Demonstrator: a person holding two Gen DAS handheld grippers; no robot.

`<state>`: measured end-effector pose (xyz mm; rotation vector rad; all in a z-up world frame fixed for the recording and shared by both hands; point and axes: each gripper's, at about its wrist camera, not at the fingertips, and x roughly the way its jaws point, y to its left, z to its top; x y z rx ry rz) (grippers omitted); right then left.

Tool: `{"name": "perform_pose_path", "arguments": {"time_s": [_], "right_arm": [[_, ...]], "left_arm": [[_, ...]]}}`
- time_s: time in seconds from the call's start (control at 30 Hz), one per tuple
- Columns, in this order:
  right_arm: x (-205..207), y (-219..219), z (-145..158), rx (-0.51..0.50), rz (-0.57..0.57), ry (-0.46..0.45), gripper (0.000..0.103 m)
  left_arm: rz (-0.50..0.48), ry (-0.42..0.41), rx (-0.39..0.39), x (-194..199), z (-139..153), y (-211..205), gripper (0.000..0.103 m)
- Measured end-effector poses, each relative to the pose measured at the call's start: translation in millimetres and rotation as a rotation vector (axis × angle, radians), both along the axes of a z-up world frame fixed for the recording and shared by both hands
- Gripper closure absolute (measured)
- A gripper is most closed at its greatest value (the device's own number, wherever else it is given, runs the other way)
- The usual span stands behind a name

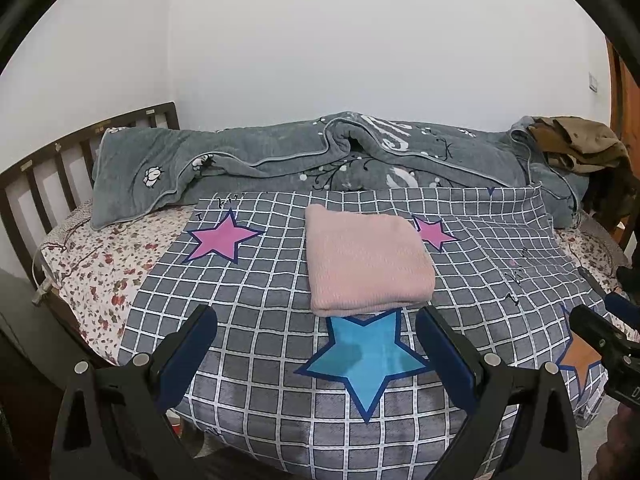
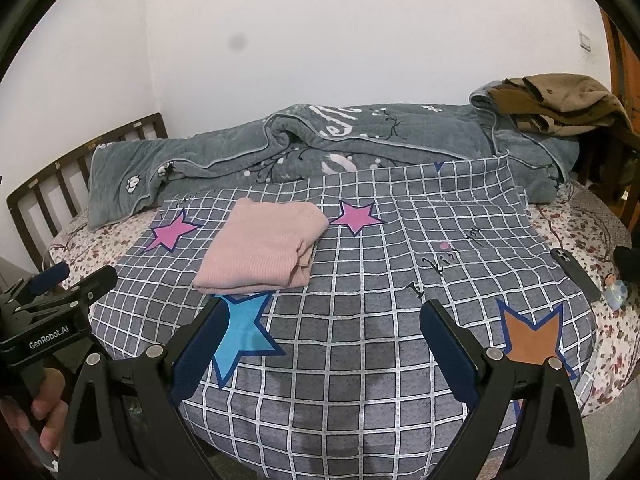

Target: Fold small clothes

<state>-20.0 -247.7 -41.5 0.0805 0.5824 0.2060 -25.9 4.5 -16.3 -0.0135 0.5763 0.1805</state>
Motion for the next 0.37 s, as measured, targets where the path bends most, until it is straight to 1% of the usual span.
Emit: {"name": "perform_pose_path", "arguments": {"time_s": [0.27,0.37], "right_arm": [[-3.8,-2.6,4.6,-0.008,0.001,-0.007,0.008],[-3.6,-1.4,5.7,-0.013,0.002,-0.010,0.008]], "left_arm": [[0.000,-0.012,0.002,0.2,4.6,-0.1,0.003],[-0.007,-0.022,0.021,1.8,6.9,-1.4,0.002]]}}
